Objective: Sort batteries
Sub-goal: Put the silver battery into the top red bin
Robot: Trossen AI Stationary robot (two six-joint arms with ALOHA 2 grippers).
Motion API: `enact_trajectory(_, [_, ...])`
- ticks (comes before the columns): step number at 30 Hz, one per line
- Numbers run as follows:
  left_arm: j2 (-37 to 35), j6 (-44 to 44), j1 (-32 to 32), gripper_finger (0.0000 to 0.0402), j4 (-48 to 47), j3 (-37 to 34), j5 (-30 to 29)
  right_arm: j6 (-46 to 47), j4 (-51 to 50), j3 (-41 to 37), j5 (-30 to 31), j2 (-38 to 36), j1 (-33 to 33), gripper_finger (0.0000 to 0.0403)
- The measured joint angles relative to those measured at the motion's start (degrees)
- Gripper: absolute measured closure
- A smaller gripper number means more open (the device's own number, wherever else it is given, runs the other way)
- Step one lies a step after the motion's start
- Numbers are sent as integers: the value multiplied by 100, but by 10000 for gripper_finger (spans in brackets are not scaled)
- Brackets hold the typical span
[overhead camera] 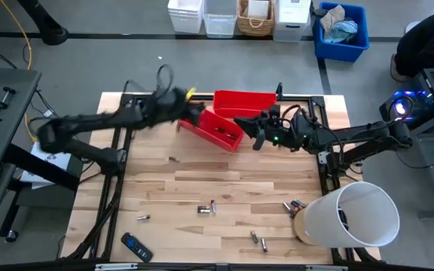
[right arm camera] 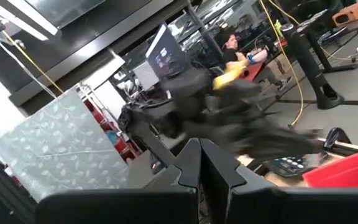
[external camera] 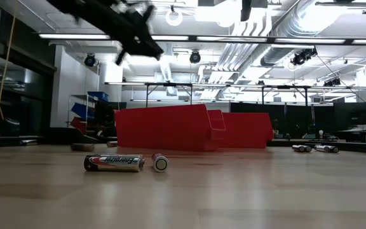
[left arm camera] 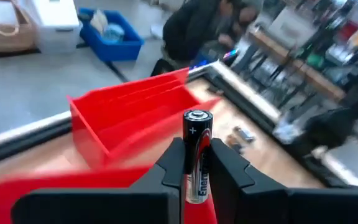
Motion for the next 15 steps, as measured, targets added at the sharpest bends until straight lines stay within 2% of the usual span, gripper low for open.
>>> enact_trajectory(3, [1093,476,496,371,-16,728,649,0,-2,0,166,0,-77,402])
enact_trajectory(5, [1748,683,668,371,-25,1269,814,-37,-2,0,237,0,-144,402])
enact_trajectory(12, [3377,953,899,370,-306,2846,785,-307,-2,0,307,1,-321,402])
enact_trajectory(15, [3786,1269,887,331,-382,3333,502,-348,-2,0,305,1,-366,402])
